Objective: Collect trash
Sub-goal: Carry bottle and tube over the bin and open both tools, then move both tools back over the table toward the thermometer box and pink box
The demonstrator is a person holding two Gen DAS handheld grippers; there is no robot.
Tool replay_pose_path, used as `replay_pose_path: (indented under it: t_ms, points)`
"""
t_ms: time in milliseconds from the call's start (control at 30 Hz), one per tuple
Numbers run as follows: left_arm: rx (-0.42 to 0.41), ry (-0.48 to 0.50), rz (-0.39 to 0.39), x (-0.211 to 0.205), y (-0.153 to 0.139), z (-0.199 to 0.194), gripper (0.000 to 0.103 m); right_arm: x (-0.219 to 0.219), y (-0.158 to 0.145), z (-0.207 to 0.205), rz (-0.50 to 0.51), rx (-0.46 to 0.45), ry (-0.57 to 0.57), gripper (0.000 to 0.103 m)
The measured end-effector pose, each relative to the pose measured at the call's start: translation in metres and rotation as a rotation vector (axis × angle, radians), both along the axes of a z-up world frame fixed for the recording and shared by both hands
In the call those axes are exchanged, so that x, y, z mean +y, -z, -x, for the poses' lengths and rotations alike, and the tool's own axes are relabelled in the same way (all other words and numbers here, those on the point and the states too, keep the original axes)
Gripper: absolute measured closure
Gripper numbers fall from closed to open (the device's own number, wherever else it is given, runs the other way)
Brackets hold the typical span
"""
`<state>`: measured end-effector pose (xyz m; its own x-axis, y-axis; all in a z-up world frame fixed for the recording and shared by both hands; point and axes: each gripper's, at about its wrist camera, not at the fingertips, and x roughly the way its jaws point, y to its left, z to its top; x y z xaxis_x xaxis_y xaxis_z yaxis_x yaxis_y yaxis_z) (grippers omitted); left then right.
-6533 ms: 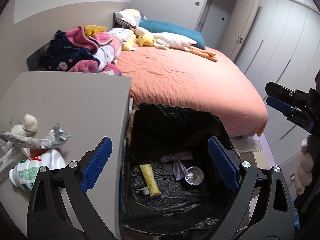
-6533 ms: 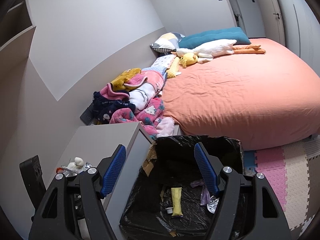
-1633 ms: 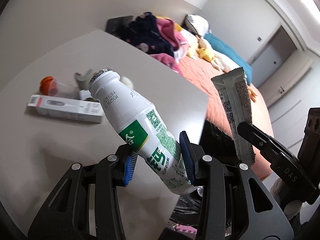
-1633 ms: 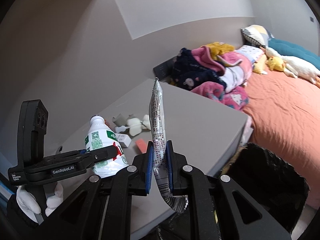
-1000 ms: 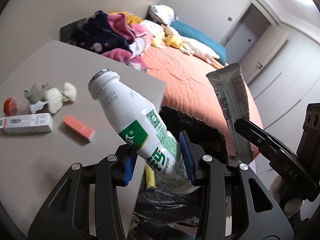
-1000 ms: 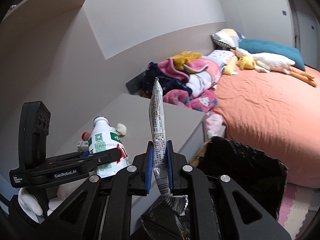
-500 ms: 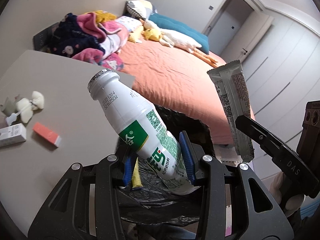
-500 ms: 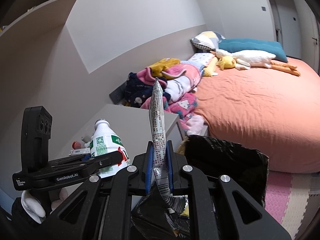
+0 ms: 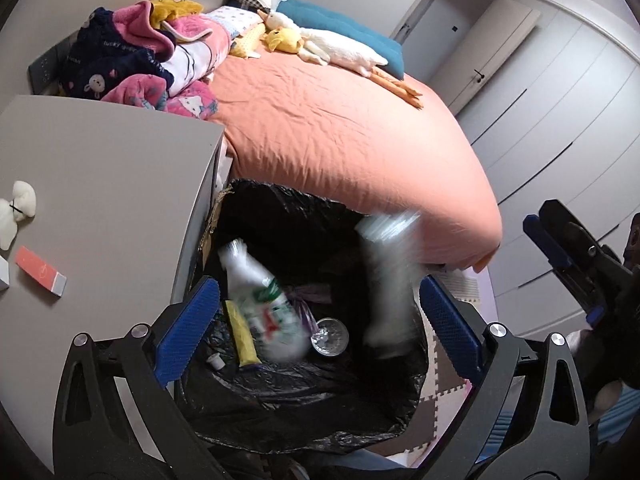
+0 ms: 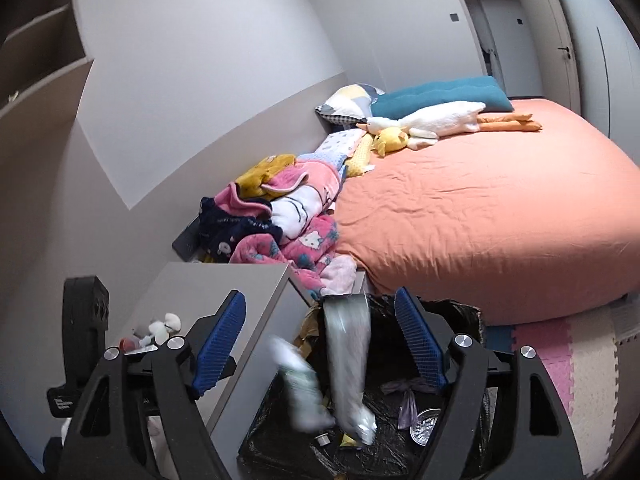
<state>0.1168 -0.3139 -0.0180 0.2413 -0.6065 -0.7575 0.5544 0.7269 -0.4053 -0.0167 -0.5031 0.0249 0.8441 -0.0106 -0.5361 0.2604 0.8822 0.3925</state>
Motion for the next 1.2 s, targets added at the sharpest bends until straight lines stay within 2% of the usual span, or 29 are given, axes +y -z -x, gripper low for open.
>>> replay_pose_path:
  t_ms: [200,433,1200]
  points:
    - [-0.048,0.017,-0.002,-0.001,-0.007,0.006,0.007,-0.009,0.002,-0.002,-0.017,-0.005,0.015,0.025]
    - [-0.053,-0.028,-0.011,0.014,-0.006,-0.001,0.007,0.007,0.004,-0.015,-0.005,-0.001,-0.038,0.025]
    - [-0.042,-0.313,-0.049,0.122,-0.001,-0.018,0.007,0.096,0.012,-0.082,0.018,0.039,-0.3,0.025]
